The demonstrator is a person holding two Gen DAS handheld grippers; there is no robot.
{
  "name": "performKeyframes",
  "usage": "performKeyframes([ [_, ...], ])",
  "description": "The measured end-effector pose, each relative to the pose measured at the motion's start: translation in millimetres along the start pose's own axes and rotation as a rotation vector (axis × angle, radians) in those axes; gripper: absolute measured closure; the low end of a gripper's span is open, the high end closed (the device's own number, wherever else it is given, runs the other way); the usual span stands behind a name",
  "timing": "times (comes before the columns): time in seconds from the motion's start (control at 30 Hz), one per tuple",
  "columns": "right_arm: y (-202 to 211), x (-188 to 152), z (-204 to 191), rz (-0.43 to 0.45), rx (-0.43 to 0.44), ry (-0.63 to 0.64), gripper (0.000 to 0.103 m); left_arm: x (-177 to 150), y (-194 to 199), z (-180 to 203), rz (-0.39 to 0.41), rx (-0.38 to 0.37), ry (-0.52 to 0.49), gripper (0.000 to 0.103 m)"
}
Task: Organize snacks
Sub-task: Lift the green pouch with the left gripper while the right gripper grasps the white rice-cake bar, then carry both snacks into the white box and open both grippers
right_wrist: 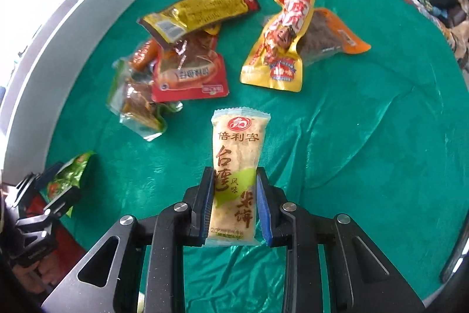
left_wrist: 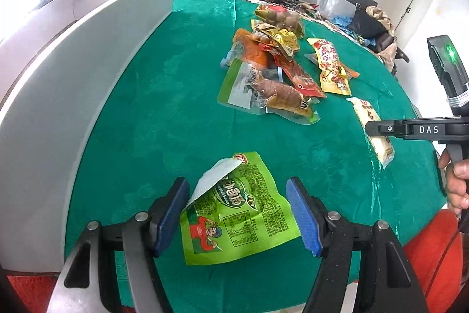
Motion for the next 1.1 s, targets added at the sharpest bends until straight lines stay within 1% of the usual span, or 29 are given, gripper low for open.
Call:
performKeyframes([
  [0.2, 0.4, -4.0, 3.9, -0.019, 0.003, 0.003, 0.075, -6.3, -15.4, -5.7, -0.068, 0.033, 0.011, 0.034],
  [0.23, -3.5, 1.3, 4.0, -0.029, -0.005, 0.012, 0.075, -6.8, -15.2, -4.0, -0.064, 0.050, -0.002, 0.034],
  [0.3, -11.7, 4.0, -4.3, -0.042, -0.026, 0.035, 0.075, -6.8, -18.0, -0.4, -0.077, 0.092, -0.021, 0.033],
  [0.33, -16.2, 2.2, -7.9, -0.050, -0.046, 0.056, 0.075, -6.8, -20.7, 2.1, -0.085, 0.129, -0.035, 0.031],
  [0.37, -19.3, 0.9, -10.8, -0.056, -0.061, 0.069, 0.075, -7.0, -23.5, 5.0, -0.097, 0.172, -0.051, 0.028],
  [0.4, -22.0, 0.0, -13.0, -0.061, -0.070, 0.078, 0.074, -7.3, -28.3, 8.5, -0.117, 0.226, -0.076, 0.023],
  [0.43, -27.2, -1.4, -14.9, -0.074, -0.082, 0.088, 0.072, -7.5, -27.7, 10.0, -0.108, 0.233, -0.085, 0.025],
  [0.47, -32.7, -2.0, -16.3, -0.093, -0.089, 0.093, 0.070, -6.9, -27.5, 9.9, -0.109, 0.218, -0.083, 0.032],
  [0.5, -35.1, -1.8, -17.0, -0.098, -0.094, 0.094, 0.068, -5.6, -26.3, 9.4, -0.109, 0.214, -0.078, 0.035],
  [0.53, -34.2, -0.7, -17.5, -0.083, -0.099, 0.095, 0.069, -4.4, -26.2, 8.0, -0.113, 0.205, -0.079, 0.038],
  [0.57, -34.8, 0.5, -17.5, -0.089, -0.100, 0.099, 0.074, -3.3, -24.0, 4.6, -0.104, 0.185, -0.068, 0.038],
  [0.6, -34.5, 1.6, -17.0, -0.095, -0.098, 0.101, 0.075, -2.5, -21.1, -1.4, -0.099, 0.151, -0.040, 0.040],
  [0.63, -31.8, 2.1, -16.1, -0.093, -0.097, 0.099, 0.075, -1.9, -17.8, -7.0, -0.092, 0.111, -0.010, 0.040],
  [0.7, -22.5, 2.6, -14.0, -0.064, -0.092, 0.095, 0.075, 0.6, -9.3, -15.4, -0.069, 0.057, 0.040, 0.040],
  [0.77, -10.7, 3.8, -11.2, -0.037, -0.064, 0.074, 0.075, 5.9, 7.0, -20.7, -0.033, -0.001, 0.084, 0.040],
  [0.8, -3.9, 4.7, -9.4, -0.025, -0.041, 0.059, 0.075, 10.0, 18.6, -22.9, -0.010, -0.035, 0.103, 0.040],
  [0.9, 20.0, 12.8, -13.2, 0.017, 0.044, 0.026, 0.075, 21.0, 51.8, -30.3, 0.052, -0.103, 0.142, 0.040],
  [0.93, 31.9, 20.1, -21.1, 0.040, 0.085, 0.025, 0.075, 28.7, 69.6, -38.2, 0.085, -0.131, 0.165, 0.040],
  [0.97, 38.4, 24.3, -31.3, 0.057, 0.118, 0.024, 0.075, 33.8, 83.3, -46.5, 0.112, -0.138, 0.181, 0.040],
  [1.03, 59.1, 36.1, -55.6, 0.099, 0.199, 0.030, 0.075, 44.7, 114.1, -70.7, 0.169, -0.120, 0.215, 0.040],
  [1.1, 84.0, 52.0, -95.2, 0.149, 0.294, 0.058, 0.075, 52.9, 136.4, -97.7, 0.208, -0.075, 0.245, 0.040],
])
Point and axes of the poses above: each gripper's, at about its wrist camera, not at the fingertips, and y roughly against the way its jaws point, z to its right, x to its top, the point moved 2 cm from there along -y, roughly the way its jaws point, and after that the axes turned 9 degrees about -z, right-handed, at the moved point
